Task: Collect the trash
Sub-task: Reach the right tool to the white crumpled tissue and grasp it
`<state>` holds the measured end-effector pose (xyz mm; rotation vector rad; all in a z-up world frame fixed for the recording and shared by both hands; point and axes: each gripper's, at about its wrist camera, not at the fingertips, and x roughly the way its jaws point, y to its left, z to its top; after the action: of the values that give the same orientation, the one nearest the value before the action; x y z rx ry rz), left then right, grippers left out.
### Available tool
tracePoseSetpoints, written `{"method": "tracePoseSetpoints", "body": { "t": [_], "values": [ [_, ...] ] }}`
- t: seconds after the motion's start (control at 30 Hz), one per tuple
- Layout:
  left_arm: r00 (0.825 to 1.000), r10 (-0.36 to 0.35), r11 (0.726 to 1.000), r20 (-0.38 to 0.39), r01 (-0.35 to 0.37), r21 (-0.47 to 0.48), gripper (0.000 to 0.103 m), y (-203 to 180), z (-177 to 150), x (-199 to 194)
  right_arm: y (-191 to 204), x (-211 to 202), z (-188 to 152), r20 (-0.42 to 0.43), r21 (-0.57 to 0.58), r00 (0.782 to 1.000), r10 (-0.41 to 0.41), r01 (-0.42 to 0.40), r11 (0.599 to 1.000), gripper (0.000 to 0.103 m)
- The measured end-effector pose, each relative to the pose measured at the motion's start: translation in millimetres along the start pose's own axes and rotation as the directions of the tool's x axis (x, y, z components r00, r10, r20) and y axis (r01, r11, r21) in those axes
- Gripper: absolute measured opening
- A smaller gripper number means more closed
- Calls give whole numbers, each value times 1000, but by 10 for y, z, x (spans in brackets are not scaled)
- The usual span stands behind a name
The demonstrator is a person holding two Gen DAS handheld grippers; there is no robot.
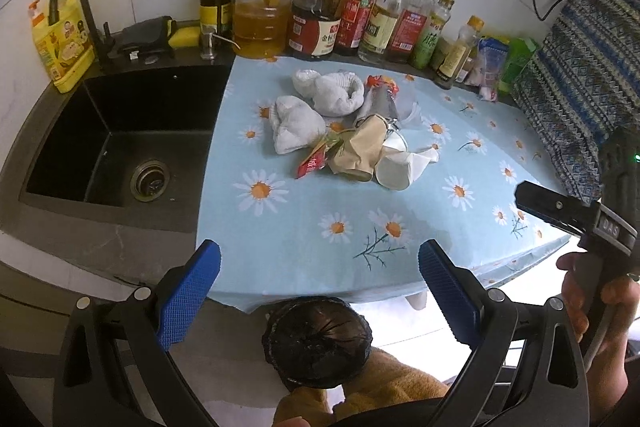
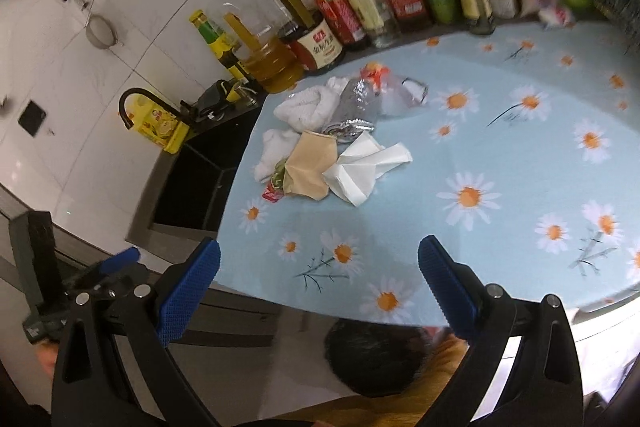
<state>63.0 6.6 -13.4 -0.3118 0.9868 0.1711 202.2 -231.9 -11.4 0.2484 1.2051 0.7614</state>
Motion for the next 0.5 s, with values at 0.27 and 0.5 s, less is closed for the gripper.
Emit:
{"method": "tracePoseSetpoints", "body": {
  "t": [0.27, 0.5],
  "values": [
    [998, 24, 1000, -60, -23, 9, 96, -131, 127, 283, -325, 506, 293, -66, 116, 993, 102, -94, 989, 97],
    [993, 48, 999, -104, -49, -12, 96, -126, 199, 467, -697, 943, 504, -93, 326, 974, 205, -164, 931, 87]
  ]
}}
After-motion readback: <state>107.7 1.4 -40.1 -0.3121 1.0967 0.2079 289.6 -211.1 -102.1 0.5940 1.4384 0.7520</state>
